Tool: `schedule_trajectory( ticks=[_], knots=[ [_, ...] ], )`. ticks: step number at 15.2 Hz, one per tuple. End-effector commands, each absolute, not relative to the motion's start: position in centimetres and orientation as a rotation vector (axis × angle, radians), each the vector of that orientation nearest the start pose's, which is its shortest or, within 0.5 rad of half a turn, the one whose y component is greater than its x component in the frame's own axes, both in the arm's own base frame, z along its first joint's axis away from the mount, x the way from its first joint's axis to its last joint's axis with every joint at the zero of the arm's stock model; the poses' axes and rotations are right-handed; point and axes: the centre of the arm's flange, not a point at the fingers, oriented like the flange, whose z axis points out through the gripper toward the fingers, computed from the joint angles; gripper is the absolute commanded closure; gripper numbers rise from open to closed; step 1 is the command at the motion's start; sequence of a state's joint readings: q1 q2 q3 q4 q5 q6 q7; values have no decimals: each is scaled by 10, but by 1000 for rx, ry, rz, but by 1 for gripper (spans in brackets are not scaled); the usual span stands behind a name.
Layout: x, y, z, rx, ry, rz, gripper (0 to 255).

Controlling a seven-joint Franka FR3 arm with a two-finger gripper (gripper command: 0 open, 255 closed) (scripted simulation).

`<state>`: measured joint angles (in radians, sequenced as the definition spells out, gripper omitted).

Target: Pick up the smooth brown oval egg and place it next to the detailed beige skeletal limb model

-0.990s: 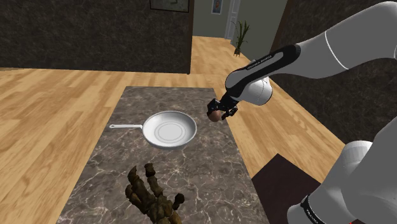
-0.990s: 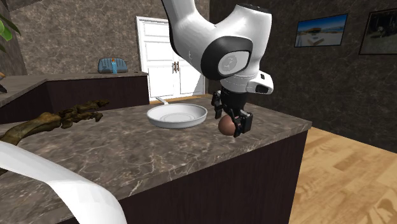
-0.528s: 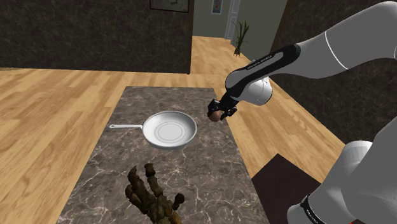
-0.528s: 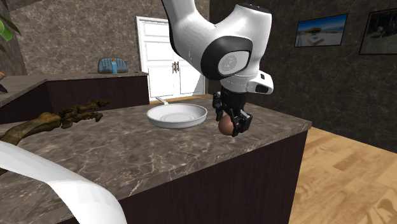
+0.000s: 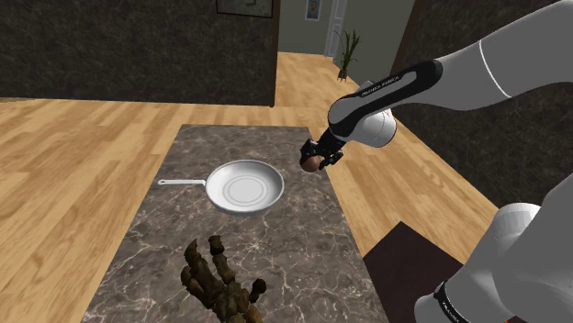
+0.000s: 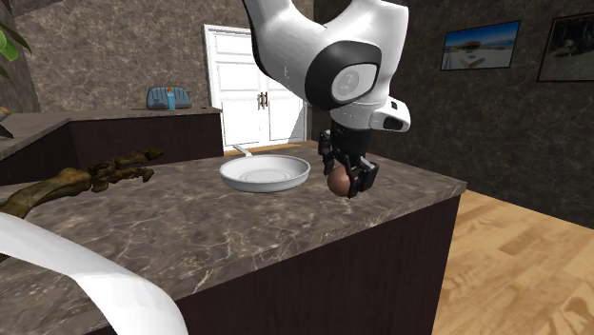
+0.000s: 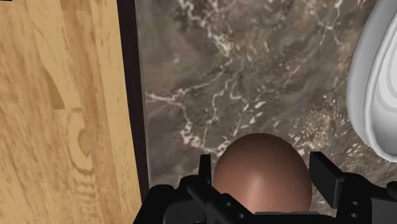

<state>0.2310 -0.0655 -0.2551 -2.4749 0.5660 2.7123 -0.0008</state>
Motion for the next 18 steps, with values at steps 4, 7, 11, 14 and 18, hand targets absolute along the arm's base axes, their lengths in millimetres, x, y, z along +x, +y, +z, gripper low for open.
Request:
schedule_trajectory(
  ticks=[4,7,11,14,18],
  knots=[
    [491,-30,369,-2703,702,-412,255],
    [491,-30,385,-2703,702,-412,255],
    [491,-30,406,-2703,702,-412,255],
    [491,-30,422,-2703,702,-412,255],
    [491,-30,443,-2703,702,-412,255]
  ],
)
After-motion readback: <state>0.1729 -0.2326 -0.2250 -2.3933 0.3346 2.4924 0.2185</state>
